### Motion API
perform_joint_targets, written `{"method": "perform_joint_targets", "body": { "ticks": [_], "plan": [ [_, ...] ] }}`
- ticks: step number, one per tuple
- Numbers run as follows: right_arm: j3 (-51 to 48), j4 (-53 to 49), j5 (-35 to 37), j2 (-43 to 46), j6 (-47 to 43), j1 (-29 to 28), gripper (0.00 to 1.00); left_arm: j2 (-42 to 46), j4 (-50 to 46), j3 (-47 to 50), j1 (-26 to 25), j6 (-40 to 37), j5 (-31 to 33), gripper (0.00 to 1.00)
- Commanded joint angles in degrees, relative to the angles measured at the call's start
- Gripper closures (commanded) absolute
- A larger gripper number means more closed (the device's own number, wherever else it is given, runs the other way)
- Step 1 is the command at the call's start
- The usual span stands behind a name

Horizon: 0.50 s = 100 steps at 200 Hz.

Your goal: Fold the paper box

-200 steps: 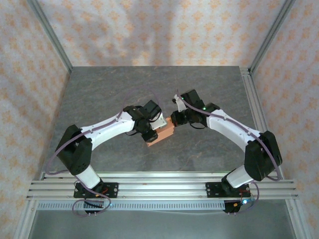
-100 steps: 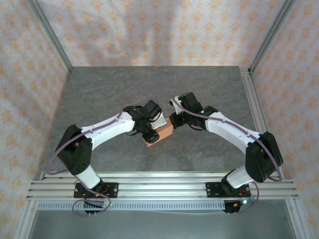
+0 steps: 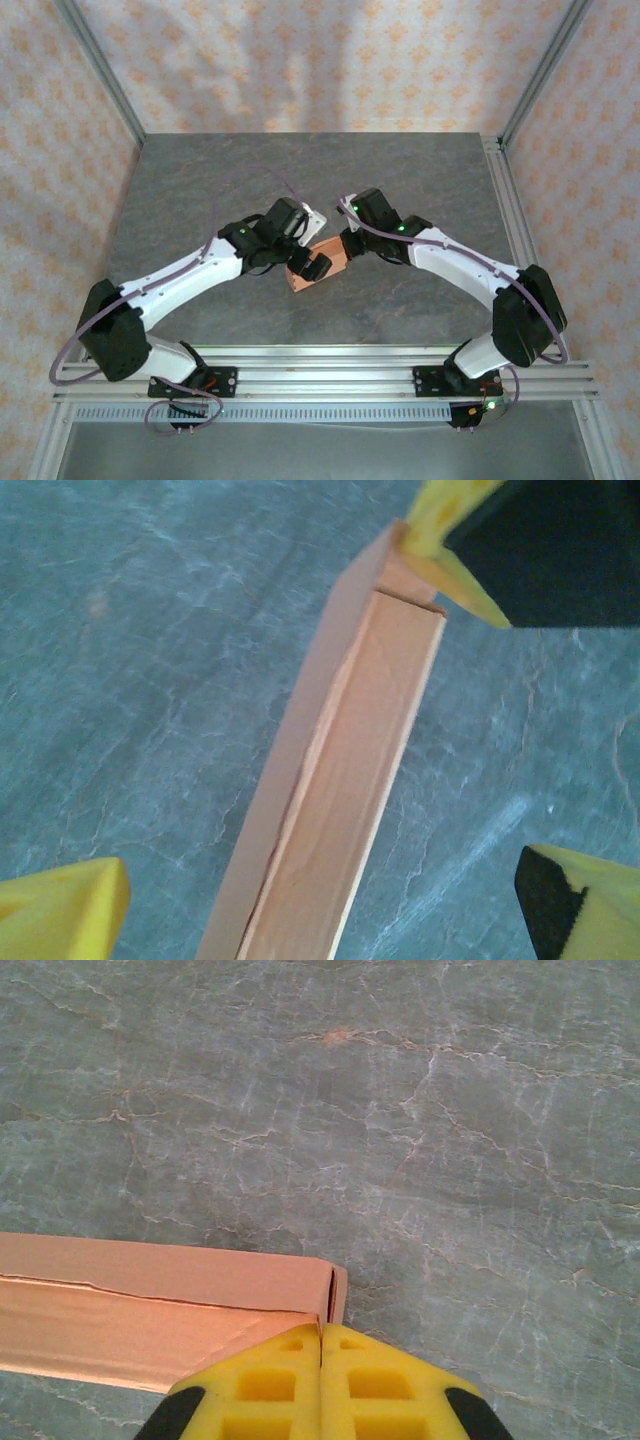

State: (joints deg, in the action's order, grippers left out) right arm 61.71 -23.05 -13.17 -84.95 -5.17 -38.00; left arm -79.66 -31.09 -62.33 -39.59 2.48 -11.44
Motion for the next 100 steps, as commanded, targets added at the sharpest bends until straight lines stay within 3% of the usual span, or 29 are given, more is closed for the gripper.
{"method": "perform_joint_targets", "body": {
  "ticks": [1,35,100],
  "plan": [
    [0.55,-1.47,3.20,0.99,0.89,-0.76,1.00,4.27,1.24,2.60,0.42,14.25,8.07,0.00],
    [1.56,-2.32,5.25,0.52,2.33,-1.59,1.00,7.61,-9.95,0.72,-1.24,27.66,15.33,0.06],
    [4.02,-3.93,10.40,-0.26,4.40,-4.10,1.00,9.22,-16.68,-0.35,-3.13,39.51,13.96,0.47]
  ]
}}
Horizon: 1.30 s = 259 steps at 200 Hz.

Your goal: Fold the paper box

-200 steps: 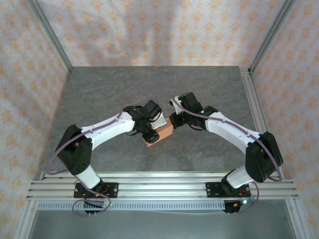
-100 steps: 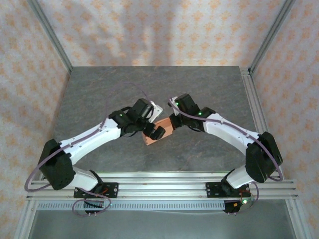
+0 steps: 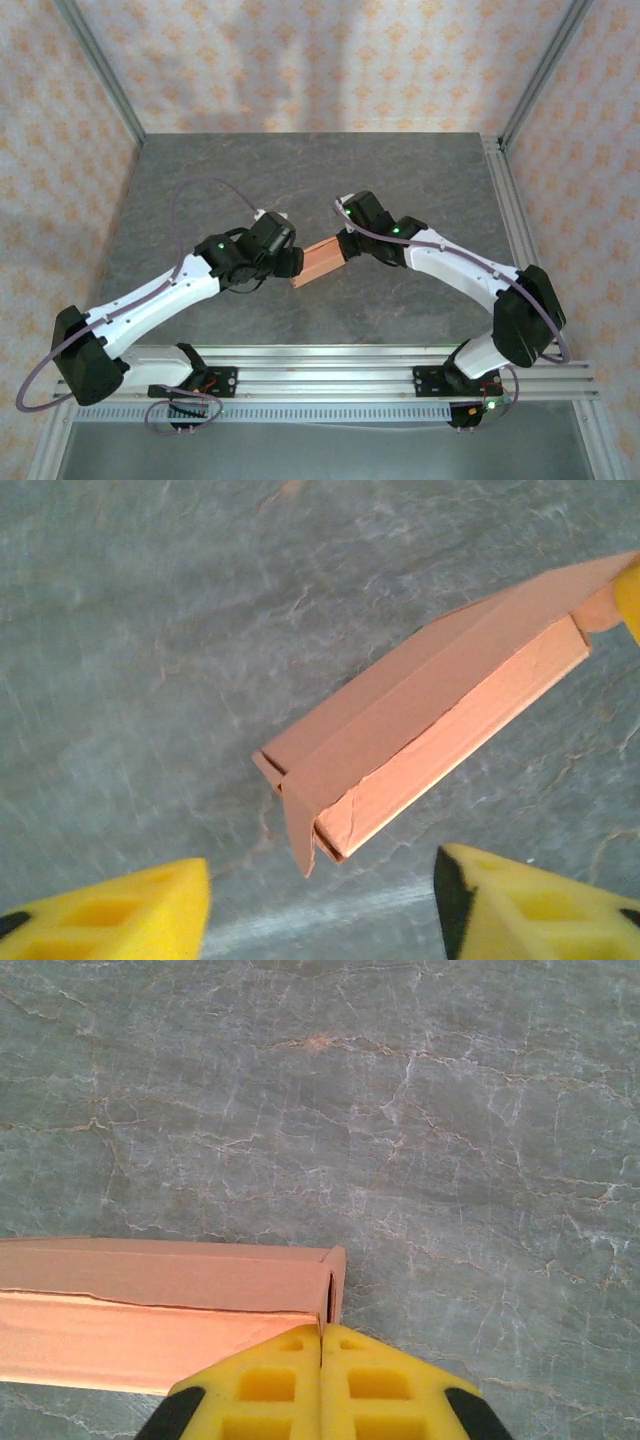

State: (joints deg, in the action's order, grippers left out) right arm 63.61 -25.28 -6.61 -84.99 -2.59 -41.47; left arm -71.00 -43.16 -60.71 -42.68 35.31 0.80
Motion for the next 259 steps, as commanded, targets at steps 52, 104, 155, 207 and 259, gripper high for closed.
{"method": "perform_joint_targets", "body": {
  "ticks": [52,104,155,207,259],
  "plan": [
    [2.39,-2.12,3.82,-0.18,2.85,-1.03,1.00,-4.07,-3.83,-2.14,0.13,6.75,1.62,0.61],
    [2.60,-2.67,3.72,-0.69,3.02,-1.07,1.00,-6.33,-2.20,-2.62,1.34,6.18,1.23,0.72],
    [3.10,-2.93,3.31,-1.19,3.21,-1.07,1.00,-7.84,-1.85,-2.67,2.99,5.35,0.54,0.79],
    [3.51,-3.29,2.83,-1.69,3.03,-1.24,1.00,-8.38,1.45,-2.16,4.52,6.41,-4.52,0.86],
    [3.77,-3.55,3.07,-2.10,2.85,-1.50,1.00,-8.20,1.04,-2.23,5.27,6.39,-4.96,0.86]
  ]
}}
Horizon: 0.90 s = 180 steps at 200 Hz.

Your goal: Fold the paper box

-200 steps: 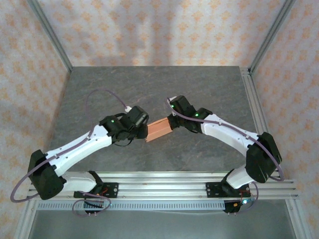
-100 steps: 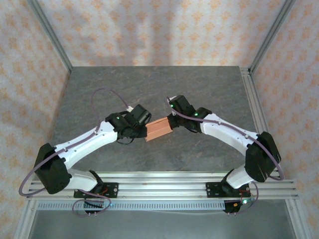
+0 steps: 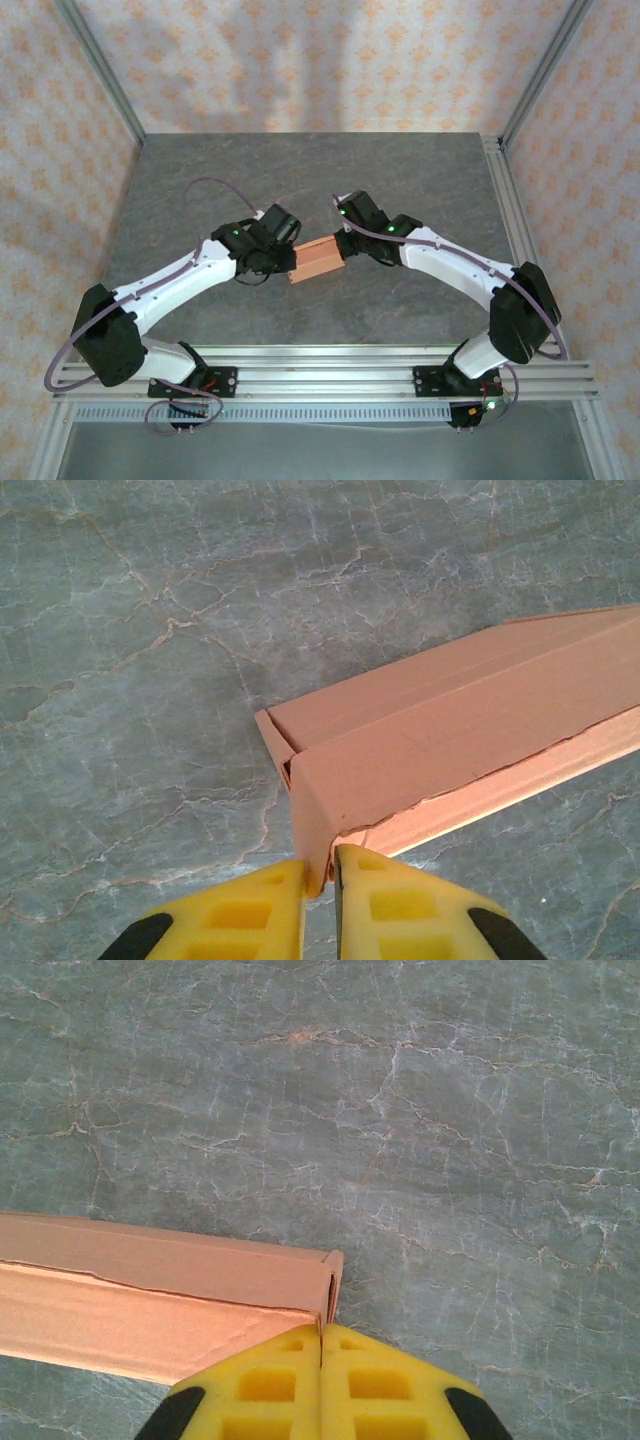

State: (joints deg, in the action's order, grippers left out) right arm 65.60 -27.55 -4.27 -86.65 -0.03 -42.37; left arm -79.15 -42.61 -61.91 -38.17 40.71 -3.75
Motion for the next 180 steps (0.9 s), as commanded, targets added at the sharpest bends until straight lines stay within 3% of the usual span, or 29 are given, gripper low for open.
{"method": "perform_joint_targets", "body": {
  "ticks": [1,43,180],
  "plan": [
    [1.84,-1.28,0.74,-0.44,0.30,-0.61,1.00,-0.13,0.55,-0.98,0.79,1.01,-0.49,0.86],
    [1.86,-1.37,0.51,-0.58,0.30,-0.70,1.00,-1.08,-0.06,-1.63,1.08,2.01,-1.44,1.00],
    [1.35,-1.19,0.88,-1.13,0.02,-0.88,1.00,0.10,3.53,-1.04,4.50,5.25,-9.34,1.00]
  ]
}}
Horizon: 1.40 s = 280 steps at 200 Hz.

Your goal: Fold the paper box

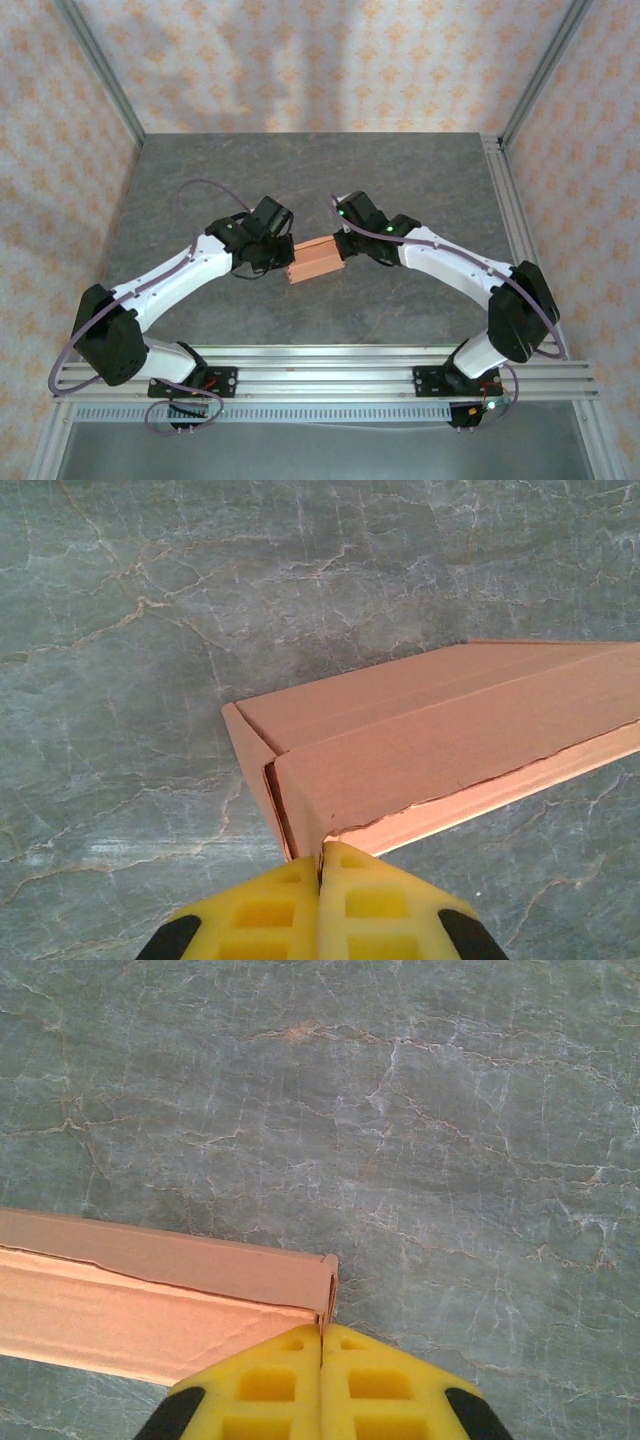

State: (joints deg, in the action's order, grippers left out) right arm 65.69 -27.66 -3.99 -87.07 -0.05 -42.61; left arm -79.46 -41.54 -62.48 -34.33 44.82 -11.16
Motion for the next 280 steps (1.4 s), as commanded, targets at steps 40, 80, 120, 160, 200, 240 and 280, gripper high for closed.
{"method": "perform_joint_targets", "body": {
  "ticks": [40,80,120,160,200,240,280],
  "plan": [
    [0.54,-0.43,1.12,-0.57,0.33,-0.56,1.00,-0.49,1.46,0.61,0.66,-0.07,-1.74,1.00],
    [-0.94,0.55,1.23,-0.38,1.01,-0.57,1.00,-0.43,1.19,2.42,0.66,-0.52,-1.11,1.00],
    [-4.00,3.68,1.23,0.11,1.02,-0.55,1.00,-2.30,2.50,3.87,0.66,-0.66,-1.37,1.00],
    [-12.10,12.81,1.25,1.83,0.83,-0.54,1.00,-3.58,4.65,6.40,0.68,-0.22,-2.10,1.00],
    [-14.33,17.34,-2.10,5.91,1.48,-0.59,0.73,-4.04,5.02,7.38,0.66,-0.16,-2.01,1.00],
    [-16.73,24.09,-1.66,13.76,0.57,-0.55,0.29,-4.86,4.96,6.99,0.66,-0.60,-1.87,1.00],
    [-14.57,27.41,6.25,10.43,9.11,-0.54,0.21,-5.20,4.30,6.06,0.66,-1.71,-2.04,1.00]
  ]
}}
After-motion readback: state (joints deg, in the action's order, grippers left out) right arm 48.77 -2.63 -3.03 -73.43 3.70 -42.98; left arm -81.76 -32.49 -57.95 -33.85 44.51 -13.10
